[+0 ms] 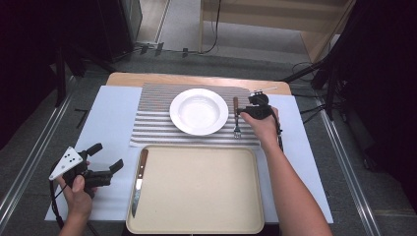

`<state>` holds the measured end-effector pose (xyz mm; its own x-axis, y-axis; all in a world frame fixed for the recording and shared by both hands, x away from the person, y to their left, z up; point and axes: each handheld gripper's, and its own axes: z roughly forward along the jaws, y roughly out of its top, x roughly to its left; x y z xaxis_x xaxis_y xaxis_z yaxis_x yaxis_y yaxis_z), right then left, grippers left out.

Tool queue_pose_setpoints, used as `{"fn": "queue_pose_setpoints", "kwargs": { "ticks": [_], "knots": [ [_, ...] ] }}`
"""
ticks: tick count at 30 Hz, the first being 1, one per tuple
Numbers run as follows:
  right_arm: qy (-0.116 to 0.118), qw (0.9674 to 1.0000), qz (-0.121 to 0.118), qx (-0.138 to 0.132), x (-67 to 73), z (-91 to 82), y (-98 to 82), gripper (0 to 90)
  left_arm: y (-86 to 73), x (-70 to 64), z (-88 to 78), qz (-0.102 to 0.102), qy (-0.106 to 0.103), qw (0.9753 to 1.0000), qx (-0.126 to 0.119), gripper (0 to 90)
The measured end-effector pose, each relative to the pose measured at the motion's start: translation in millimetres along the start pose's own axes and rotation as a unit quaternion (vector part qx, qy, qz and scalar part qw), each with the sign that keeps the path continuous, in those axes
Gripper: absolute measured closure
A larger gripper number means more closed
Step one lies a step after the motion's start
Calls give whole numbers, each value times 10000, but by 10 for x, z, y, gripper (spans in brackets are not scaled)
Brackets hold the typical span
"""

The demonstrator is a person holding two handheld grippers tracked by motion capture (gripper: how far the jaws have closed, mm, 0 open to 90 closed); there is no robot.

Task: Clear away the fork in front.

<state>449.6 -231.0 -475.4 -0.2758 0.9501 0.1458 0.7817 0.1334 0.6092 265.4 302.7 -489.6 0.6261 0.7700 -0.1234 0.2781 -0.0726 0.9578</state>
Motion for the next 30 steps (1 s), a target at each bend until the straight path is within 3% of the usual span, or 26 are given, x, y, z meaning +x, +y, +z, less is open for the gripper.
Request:
{"fn": "queue_pose_setpoints", "kwargs": {
  "ticks": [3, 6, 9, 11, 13, 21, 26, 30],
  "knots": [
    [0, 10000, -38, 41, 31, 67, 21, 607, 0, 0, 0, 6, 2, 10000, 5, 0],
    [127, 9998, 173, 36, 20, 108, 45, 653, 0, -1, 1, 7, -2, 10000, 5, 0],
    [111, 9991, 388, 104, 21, 149, 64, 680, 1, -2, 1, 16, -2, 10000, 8, 0],
    [285, 9970, 689, 204, 17, 171, 82, 703, 1, -2, 1, 16, -3, 10000, 9, 0],
    [281, 9963, 798, 165, 27, 191, 92, 707, 1, 0, 1, 6, -1, 10000, 0, 0],
    [-155, 9969, 698, 331, 84, 311, 115, 682, 1, 8, -1, -29, 7, 10000, -3, 0],
    [-396, 9962, 606, 478, 134, 359, 115, 727, 1, 8, -1, -33, 13, 10000, -3, 0],
    [-429, 9962, 580, 489, 131, 354, 110, 736, 1, 10, -1, -42, 20, 10000, -1, 0]
  ]
}}
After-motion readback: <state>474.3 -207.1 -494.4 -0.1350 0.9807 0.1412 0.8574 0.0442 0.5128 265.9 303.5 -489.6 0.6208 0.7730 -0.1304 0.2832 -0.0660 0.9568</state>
